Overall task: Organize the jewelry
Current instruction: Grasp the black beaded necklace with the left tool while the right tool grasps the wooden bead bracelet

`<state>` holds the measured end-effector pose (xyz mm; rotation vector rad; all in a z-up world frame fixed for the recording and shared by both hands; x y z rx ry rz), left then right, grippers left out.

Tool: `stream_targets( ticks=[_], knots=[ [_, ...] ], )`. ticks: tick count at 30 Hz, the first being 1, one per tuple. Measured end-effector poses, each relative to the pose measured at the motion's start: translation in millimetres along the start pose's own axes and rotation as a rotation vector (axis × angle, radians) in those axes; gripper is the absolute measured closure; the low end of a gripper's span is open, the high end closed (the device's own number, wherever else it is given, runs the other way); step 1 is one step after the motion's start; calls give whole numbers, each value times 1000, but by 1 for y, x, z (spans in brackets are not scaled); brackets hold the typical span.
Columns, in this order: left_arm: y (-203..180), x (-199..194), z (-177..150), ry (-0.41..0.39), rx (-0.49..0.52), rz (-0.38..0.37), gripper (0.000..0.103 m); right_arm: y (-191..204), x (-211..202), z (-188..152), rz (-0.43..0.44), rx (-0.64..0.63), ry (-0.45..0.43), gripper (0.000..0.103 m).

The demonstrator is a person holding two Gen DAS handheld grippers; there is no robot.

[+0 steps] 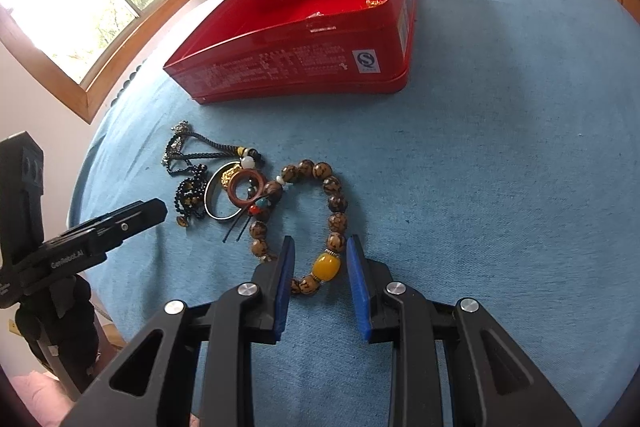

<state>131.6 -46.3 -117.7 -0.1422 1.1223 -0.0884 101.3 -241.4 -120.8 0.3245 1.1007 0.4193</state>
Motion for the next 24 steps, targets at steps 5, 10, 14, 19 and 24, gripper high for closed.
stream_targets(
  ticks=[5,10,14,19,24],
  knots=[
    [-1,-3,0,-11,11,2,31,2,2,1,-8,-4,3,76],
    [-4,-2,2,-9,7,-15,26,4,6,3,-16,-10,11,76],
    [-6,3,8,4,-7,-29,25,1,12,4,-23,-5,18,76],
    [-10,16,13,41,-14,-43,25,2,13,6,-23,-9,17,76],
    [-14,23,12,61,-15,-45,27,1,14,7,-21,-12,20,76]
  ],
)
Point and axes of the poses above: each gripper's, at about its wrist camera, not at the fingertips, and x roughly the way its jaws point, y to its left, z to its top, the point moved 10 cm from there along x, roughly the way its jaws point, and after that the axes turned 6 degrees about z, right-handed, at the moved point
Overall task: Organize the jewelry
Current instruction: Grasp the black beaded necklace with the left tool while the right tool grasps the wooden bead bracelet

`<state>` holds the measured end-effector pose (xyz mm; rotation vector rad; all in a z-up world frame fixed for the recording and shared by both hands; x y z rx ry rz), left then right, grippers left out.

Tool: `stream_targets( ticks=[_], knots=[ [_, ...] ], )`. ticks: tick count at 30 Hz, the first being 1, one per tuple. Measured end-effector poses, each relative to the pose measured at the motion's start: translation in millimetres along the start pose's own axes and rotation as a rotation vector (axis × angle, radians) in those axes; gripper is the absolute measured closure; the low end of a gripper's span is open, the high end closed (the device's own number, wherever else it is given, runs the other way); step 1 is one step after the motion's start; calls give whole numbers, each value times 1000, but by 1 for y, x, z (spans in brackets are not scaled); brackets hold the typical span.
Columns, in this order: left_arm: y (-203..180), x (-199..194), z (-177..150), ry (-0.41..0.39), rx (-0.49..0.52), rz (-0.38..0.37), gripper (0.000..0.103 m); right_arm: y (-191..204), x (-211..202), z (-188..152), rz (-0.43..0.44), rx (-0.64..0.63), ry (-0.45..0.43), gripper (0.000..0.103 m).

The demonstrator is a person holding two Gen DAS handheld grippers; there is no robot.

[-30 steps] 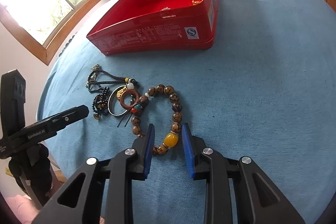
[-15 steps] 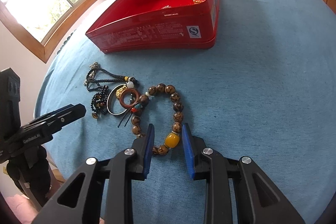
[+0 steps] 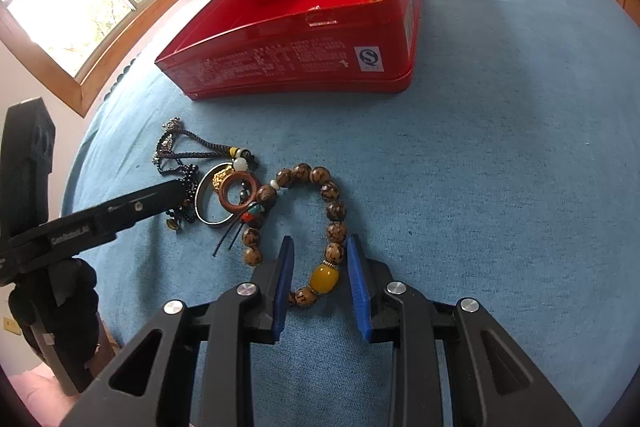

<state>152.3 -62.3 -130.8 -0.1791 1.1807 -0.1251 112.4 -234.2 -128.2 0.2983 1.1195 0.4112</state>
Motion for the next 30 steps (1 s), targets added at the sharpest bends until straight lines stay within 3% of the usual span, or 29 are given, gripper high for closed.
stream_targets(
  ticks=[5,19,30],
  knots=[
    [-1,2,3,1,-16,-7,29,0,0,0,5,-1,0,76],
    [-3,8,6,32,-84,-34,83,-1,-1,1,6,-1,2,76],
    [8,-16,1,-10,-110,-128,92,-3,-3,-1,4,7,7,76]
  ],
)
Point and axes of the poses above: each gripper's, at about its wrist camera, not at the fingertips, and x roughly the way its jaws point, y to its left, z to its top, the point moved 10 cm from there along x, roughly the way its jaws point, and after that the axes turned 6 degrees about z, right-handed, at the moved point
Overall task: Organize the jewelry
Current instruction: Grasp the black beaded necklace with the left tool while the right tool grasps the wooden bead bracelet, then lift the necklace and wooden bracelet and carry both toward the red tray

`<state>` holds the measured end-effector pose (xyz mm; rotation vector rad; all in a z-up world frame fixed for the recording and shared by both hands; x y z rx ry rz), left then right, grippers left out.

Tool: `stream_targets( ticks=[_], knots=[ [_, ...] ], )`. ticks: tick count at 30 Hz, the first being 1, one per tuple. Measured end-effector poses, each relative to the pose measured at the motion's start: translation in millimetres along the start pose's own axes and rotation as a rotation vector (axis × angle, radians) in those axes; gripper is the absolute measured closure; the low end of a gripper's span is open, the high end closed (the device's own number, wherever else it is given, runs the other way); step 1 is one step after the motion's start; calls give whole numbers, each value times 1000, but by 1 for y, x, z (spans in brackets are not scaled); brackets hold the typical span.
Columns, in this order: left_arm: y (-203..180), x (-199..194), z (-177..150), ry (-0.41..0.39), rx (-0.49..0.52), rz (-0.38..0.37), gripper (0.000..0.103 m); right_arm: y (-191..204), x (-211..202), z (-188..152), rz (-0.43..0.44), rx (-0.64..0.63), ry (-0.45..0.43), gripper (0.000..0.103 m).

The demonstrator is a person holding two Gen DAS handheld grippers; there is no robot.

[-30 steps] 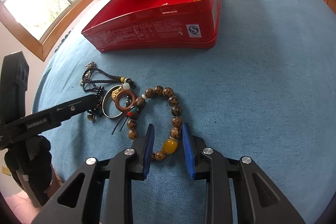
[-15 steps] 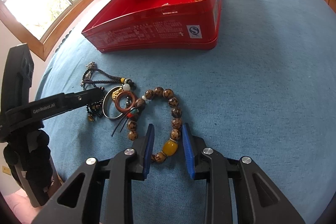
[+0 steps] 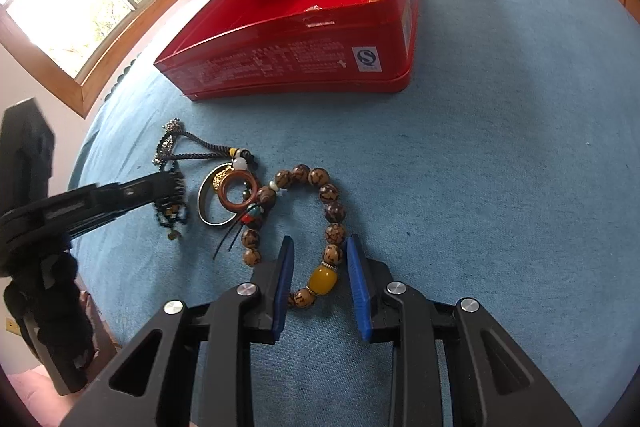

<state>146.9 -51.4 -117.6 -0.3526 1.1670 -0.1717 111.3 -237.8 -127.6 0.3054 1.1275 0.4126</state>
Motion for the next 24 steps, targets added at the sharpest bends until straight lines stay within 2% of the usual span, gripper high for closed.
stream_targets(
  ticks=[9,10,12,13,24],
  knots=[
    [12,-27,-4,-53,-12,-7,92,4,7,6,-28,-40,12,77],
    [14,-28,-5,-52,-14,-6,92,3,8,7,-32,-43,10,79],
    [15,-26,-5,-48,-21,-6,92,1,8,8,-56,-51,4,91],
    [15,-25,-5,-48,-23,-6,92,0,8,7,-61,-52,2,92],
    [28,-34,-2,-86,-27,1,92,-4,-13,0,-26,-20,-26,92]
  ],
)
Point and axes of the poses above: each gripper's, at about its wrist camera, not at the fingertips, and x roughly the way its jaws point, y to its left, z to its top, the point moved 10 cm from there along x, roughly the way its jaws point, and after that the axes turned 6 degrees about z, right-handed, at the moved point
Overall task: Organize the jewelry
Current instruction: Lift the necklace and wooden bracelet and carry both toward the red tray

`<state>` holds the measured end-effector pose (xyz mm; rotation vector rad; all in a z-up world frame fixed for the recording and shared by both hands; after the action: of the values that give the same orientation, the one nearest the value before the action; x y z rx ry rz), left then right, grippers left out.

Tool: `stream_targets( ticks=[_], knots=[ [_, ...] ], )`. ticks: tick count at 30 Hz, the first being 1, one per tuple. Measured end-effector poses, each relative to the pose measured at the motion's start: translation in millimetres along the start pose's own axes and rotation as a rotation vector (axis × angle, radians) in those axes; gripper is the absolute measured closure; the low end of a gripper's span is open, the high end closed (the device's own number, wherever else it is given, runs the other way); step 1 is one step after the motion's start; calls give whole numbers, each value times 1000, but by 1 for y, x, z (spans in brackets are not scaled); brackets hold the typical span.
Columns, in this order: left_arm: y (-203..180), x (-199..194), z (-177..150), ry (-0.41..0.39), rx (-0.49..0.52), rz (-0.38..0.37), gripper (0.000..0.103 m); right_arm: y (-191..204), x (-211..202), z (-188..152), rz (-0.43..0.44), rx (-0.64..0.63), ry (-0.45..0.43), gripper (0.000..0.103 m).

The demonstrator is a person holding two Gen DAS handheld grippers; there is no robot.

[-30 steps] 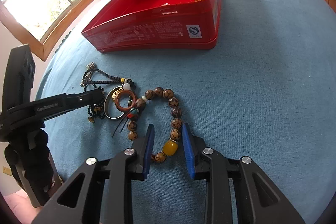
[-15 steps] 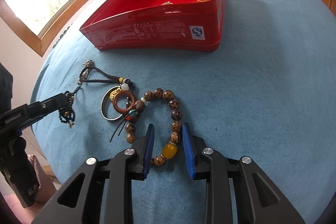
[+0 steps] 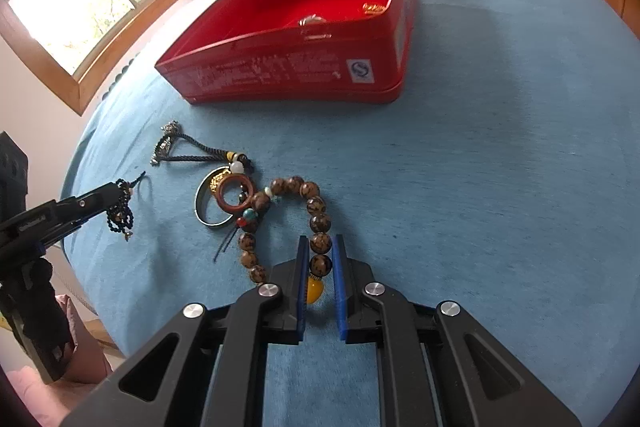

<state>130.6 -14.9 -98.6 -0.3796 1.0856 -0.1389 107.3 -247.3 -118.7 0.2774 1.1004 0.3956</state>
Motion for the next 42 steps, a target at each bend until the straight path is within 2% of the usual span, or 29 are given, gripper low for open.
stream_targets(
  ticks=[10,15,19,22,28,36,42],
  knots=[
    [12,-23,10,-68,-15,-7,92,4,-37,9,-10,-11,-80,92],
    [18,-32,13,-98,-22,0,92,3,-32,5,-18,-11,-64,92],
    [29,-27,11,-92,-31,25,92,-4,-15,-8,-17,16,-18,92],
    [39,-12,5,-53,-47,42,92,-9,-6,-16,-13,35,9,92],
    [50,9,-6,-4,-52,58,92,-12,0,-24,-4,50,17,92],
    [46,1,-4,-22,-31,63,92,-3,-13,-20,23,42,-3,92],
    [27,-22,6,-75,20,45,93,14,-36,-4,48,-4,-45,92]
  ],
)
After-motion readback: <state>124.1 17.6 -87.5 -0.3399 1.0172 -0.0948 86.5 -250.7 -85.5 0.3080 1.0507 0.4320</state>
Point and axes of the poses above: each gripper's, at about its wrist camera, not at the fingertips, and x roughly the way its jaws point, y to its left, z to its top, the point moved 10 cm from there along x, roughly the way its jaws point, and after that the axes turned 6 degrees about z, right-handed, at the moved point
